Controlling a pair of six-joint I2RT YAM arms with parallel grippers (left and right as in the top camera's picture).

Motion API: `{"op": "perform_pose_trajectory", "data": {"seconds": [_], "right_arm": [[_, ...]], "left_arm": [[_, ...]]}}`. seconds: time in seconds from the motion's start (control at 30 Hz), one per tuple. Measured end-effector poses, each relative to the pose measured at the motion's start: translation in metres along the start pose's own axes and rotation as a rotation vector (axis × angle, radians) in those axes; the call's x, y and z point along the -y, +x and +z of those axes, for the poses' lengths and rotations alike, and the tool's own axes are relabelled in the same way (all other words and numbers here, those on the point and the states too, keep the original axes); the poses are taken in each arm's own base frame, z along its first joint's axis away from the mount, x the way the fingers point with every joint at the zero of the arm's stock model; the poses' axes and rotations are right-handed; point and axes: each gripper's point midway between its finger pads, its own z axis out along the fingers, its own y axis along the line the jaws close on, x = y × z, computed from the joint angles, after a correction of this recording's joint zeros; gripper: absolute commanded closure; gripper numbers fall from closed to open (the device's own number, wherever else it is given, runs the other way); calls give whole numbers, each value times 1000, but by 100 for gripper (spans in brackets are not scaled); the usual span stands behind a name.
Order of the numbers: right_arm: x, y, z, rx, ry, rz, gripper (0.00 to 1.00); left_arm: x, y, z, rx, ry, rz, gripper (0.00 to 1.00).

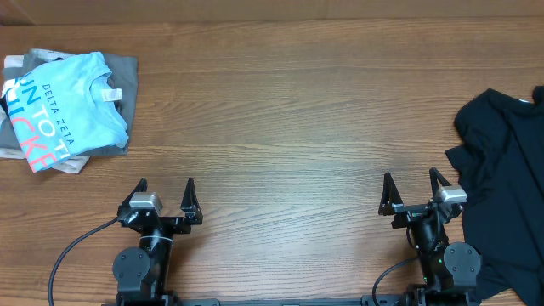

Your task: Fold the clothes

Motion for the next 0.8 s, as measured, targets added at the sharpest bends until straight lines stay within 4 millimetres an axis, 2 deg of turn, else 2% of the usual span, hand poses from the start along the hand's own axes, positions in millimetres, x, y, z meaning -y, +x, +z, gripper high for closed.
{"op": "perform_pose_trajectory", "data": {"seconds": [0.5, 0.57, 0.67, 0.8], "right_arm": [[-1, -2, 0, 9, -7, 2, 0], [-10, -16, -1, 64, -52, 9, 0], [-32, -43, -6, 163, -179, 31, 0], [-59, -65, -18, 246, -329, 20, 0]], "left_arm": [[0, 0, 0, 0, 0, 0, 0], [0, 0, 0, 0, 0, 0, 0], [0, 0, 0, 0, 0, 0, 0], [0, 0, 0, 0, 0, 0, 0]]}}
